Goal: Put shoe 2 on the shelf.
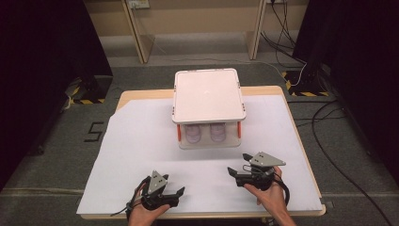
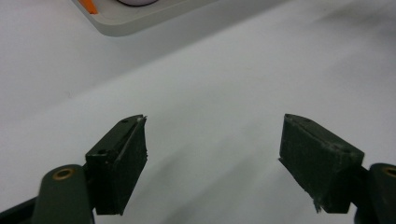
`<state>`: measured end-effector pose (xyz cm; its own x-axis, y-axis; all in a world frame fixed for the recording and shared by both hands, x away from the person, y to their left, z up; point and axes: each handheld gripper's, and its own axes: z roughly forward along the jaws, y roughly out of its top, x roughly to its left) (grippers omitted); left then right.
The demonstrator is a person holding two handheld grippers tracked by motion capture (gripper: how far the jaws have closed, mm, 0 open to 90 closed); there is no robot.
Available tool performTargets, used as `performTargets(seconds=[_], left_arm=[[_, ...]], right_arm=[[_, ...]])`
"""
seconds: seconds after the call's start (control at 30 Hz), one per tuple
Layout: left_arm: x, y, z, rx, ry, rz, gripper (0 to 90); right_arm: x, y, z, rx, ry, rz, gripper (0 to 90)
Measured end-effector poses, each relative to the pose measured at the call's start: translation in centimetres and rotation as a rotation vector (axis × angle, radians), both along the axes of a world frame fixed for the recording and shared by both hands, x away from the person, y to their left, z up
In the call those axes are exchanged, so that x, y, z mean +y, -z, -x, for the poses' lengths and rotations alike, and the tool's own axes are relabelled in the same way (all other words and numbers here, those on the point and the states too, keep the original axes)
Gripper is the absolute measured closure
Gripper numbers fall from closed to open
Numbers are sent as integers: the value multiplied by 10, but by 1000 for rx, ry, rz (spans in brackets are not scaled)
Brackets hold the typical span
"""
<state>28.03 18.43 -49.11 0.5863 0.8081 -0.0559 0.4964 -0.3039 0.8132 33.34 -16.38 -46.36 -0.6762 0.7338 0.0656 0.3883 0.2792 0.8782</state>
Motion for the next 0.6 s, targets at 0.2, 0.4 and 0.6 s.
performTargets(seconds=[0.2, 0.4, 0.6], left_arm=[[-1, 0, 0, -1, 2, -1, 225], [-1, 1, 0, 1, 2, -1, 225], [-1, 1, 0, 0, 2, -1, 225]], right_arm=[[-10, 2, 18, 25, -13, -4, 205], [-19, 3, 31, 33, -16, 4, 199], [-29, 8, 40, 46, -12, 10, 198]])
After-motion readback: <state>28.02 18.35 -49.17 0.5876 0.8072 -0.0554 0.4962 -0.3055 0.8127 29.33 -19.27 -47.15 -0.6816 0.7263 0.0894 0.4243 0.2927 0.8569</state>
